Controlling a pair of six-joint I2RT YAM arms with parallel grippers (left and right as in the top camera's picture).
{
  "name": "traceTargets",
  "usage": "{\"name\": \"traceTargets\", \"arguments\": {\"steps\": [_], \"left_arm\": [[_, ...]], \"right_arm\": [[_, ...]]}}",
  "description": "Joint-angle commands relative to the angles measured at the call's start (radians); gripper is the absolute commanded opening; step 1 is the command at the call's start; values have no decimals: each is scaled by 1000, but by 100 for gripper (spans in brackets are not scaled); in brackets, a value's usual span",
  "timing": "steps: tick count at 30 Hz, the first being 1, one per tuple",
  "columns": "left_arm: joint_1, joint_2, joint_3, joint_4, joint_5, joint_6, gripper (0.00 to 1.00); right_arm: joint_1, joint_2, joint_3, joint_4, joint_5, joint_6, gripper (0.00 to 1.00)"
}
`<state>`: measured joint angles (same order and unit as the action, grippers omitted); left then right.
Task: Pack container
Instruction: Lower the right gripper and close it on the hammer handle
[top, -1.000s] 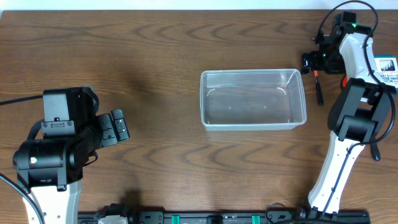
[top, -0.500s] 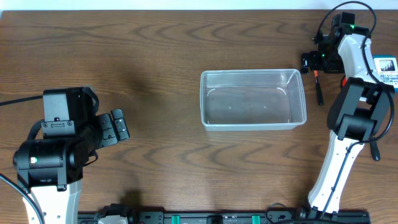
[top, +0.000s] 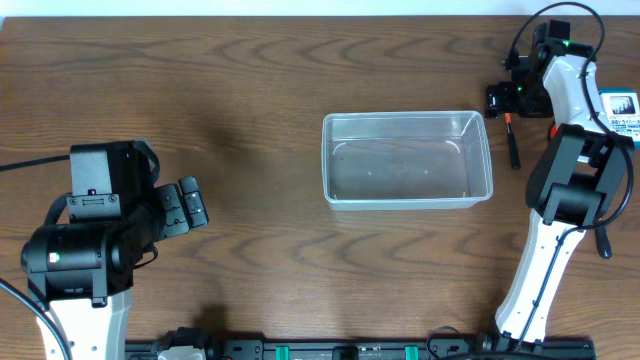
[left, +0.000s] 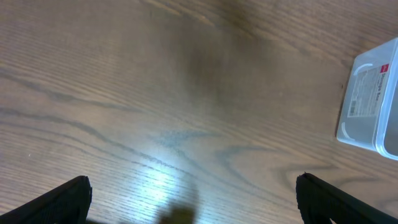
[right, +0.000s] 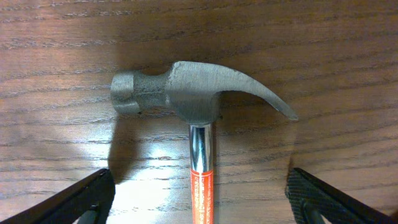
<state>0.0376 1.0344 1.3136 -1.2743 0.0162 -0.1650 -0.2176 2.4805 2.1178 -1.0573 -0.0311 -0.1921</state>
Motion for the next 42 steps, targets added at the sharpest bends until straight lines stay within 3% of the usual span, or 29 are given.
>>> {"name": "traceTargets", "arguments": {"steps": [1, 4, 11, 15, 20, 23, 27, 30, 37, 42], "left_arm": [[3, 4, 17, -4, -1, -18, 98], [3, 4, 17, -4, -2, -18, 98], [3, 4, 17, -4, -1, -17, 98], [3, 4, 17, -4, -1, -17, 98], [3, 4, 17, -4, -1, -17, 98], [3, 4, 17, -4, -1, -18, 98], [3, 4, 17, -4, -1, -17, 98], [3, 4, 17, -4, -1, -17, 98], [3, 4, 17, -4, -1, -18, 98], [3, 4, 17, -4, -1, -17, 98]], "right_arm": [[-4, 18, 12, 0, -11, -3, 88], [-4, 18, 12, 2, -11, -3, 86], [-4, 18, 12, 14, -11, -3, 68], [-4, 18, 12, 19, -11, -4, 63], [-4, 18, 12, 23, -11, -3, 47], [-4, 18, 12, 25, -11, -3, 43], [-4, 18, 12, 26, -11, -3, 29], [-4, 18, 12, 26, -11, -3, 25], [-4, 16, 13, 18, -11, -3, 6], [-3, 16, 62, -23, -10, -4, 2]]}}
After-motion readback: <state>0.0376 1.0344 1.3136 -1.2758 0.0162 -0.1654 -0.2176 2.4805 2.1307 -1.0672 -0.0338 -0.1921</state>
